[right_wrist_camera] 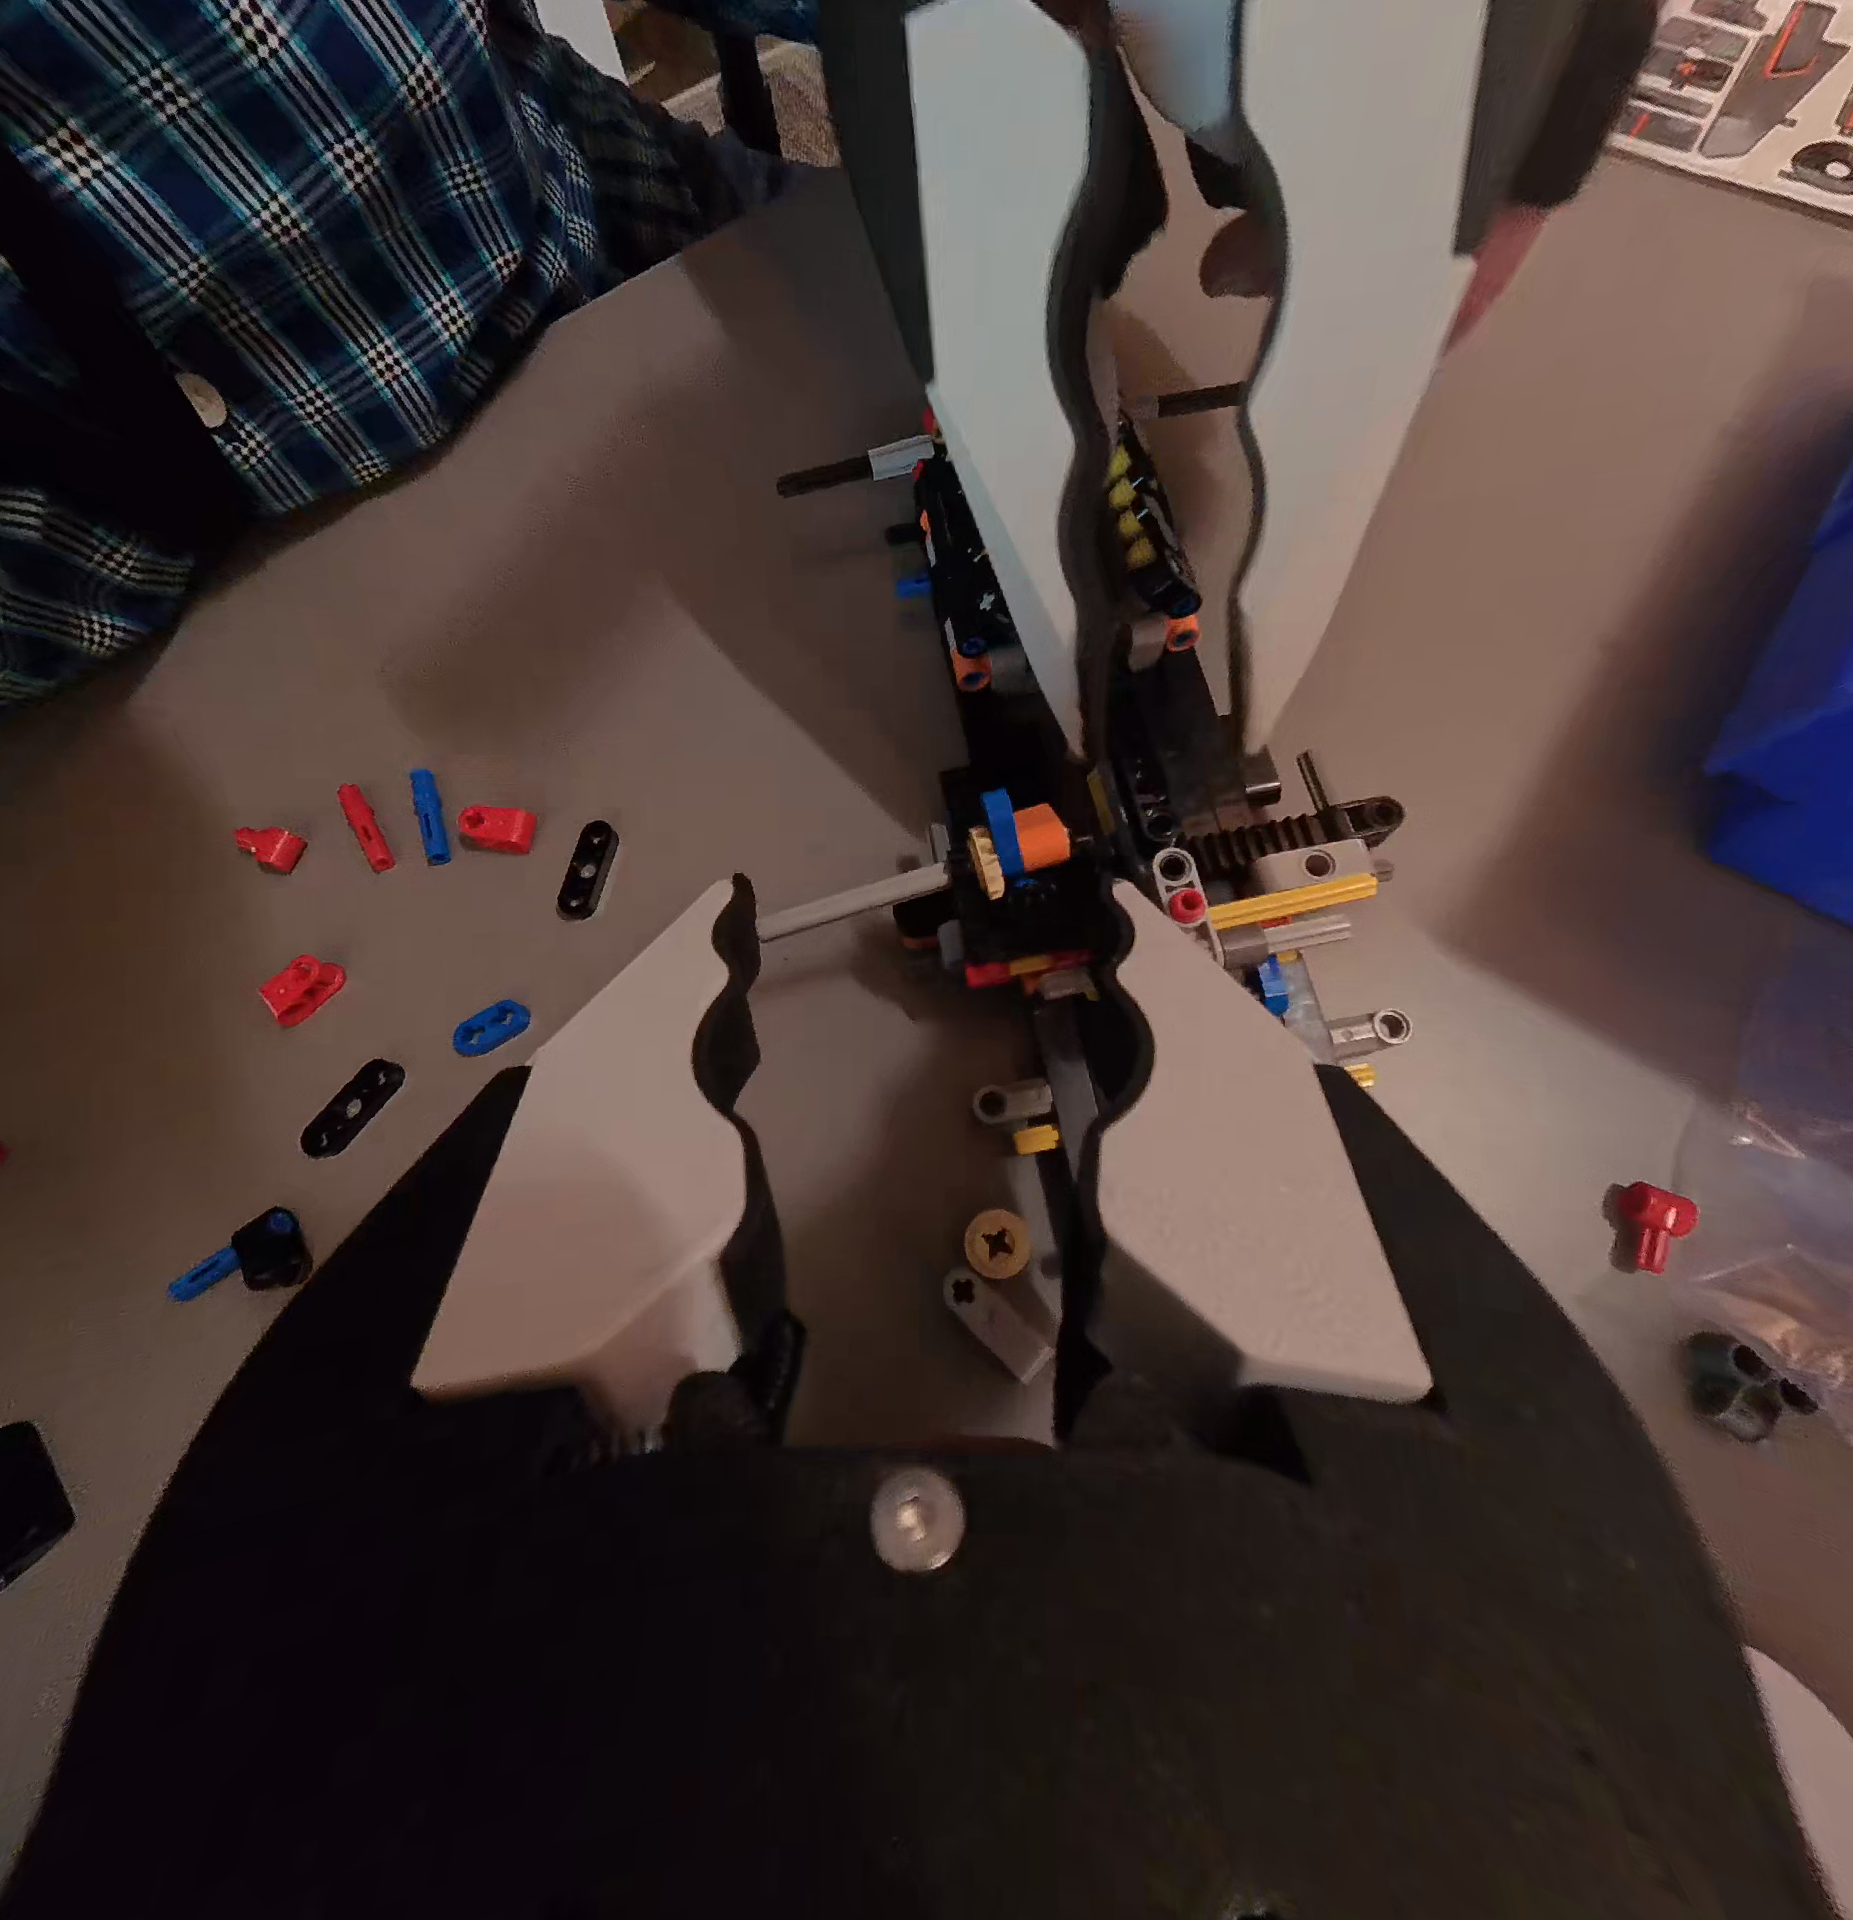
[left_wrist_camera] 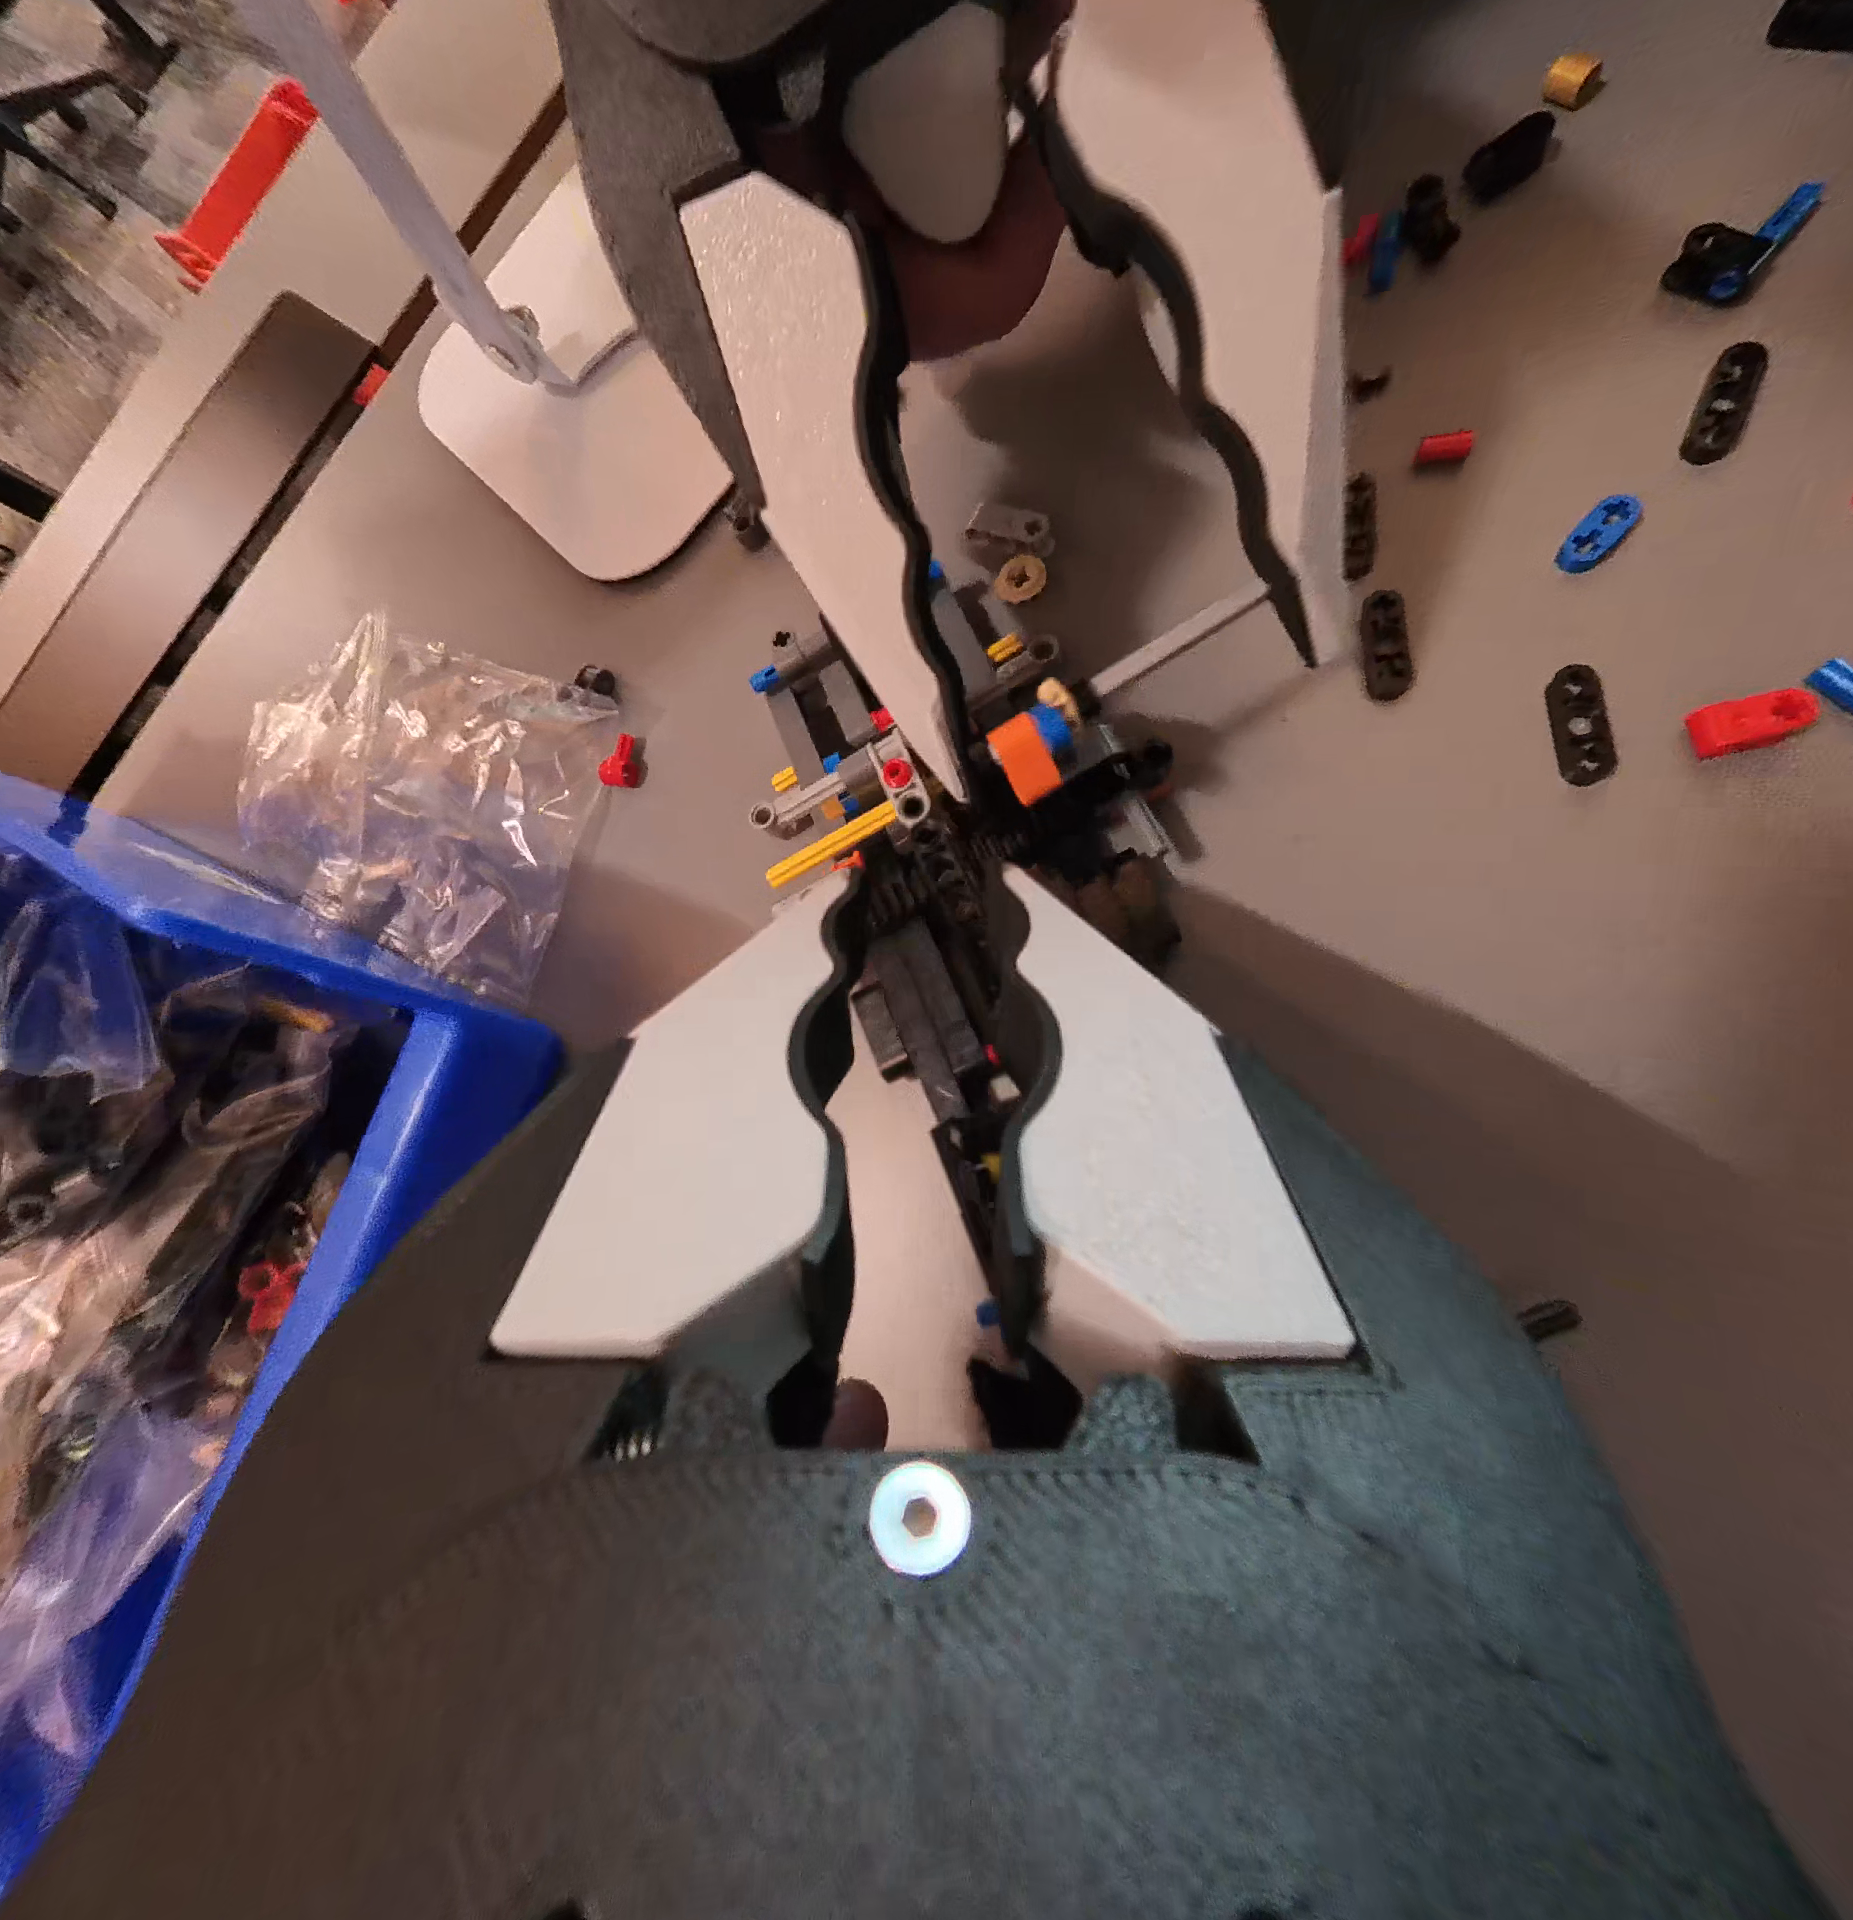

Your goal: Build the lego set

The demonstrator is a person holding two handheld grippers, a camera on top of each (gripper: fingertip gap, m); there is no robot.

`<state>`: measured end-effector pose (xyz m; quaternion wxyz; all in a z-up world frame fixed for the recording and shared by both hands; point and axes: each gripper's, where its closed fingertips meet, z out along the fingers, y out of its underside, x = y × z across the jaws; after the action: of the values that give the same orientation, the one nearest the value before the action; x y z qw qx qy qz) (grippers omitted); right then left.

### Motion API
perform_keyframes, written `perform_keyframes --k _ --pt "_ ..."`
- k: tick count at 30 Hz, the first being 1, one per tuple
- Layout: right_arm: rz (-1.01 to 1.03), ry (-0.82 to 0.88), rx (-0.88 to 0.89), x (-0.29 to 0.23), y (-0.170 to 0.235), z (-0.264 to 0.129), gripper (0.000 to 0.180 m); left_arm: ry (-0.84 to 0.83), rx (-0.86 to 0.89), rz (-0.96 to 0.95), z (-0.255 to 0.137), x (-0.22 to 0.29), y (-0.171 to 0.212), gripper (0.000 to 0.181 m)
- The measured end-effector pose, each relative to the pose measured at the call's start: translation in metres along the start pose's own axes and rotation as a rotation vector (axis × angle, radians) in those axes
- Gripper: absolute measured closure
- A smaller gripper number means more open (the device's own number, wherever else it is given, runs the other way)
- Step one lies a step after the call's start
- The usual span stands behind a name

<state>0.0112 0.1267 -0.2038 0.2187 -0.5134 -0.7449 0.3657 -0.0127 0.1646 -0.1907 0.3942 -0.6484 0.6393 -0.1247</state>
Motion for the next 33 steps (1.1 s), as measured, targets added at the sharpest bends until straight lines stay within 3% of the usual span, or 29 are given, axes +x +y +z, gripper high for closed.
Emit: perform_keyframes --k 12,23,33 --pt "0.03 -0.013 0.048 0.002 -0.001 -0.002 0.117 -0.134 0.01 0.173 0.009 0.018 -0.02 0.176" --pt "0.023 -0.002 0.049 0.003 -0.001 -0.002 0.111 -0.131 -0.03 0.183 0.014 0.02 -0.012 0.178" --pt "0.009 -0.005 0.04 0.003 0.002 -0.001 0.117 -0.13 -0.026 0.166 0.015 0.019 -0.011 0.178"
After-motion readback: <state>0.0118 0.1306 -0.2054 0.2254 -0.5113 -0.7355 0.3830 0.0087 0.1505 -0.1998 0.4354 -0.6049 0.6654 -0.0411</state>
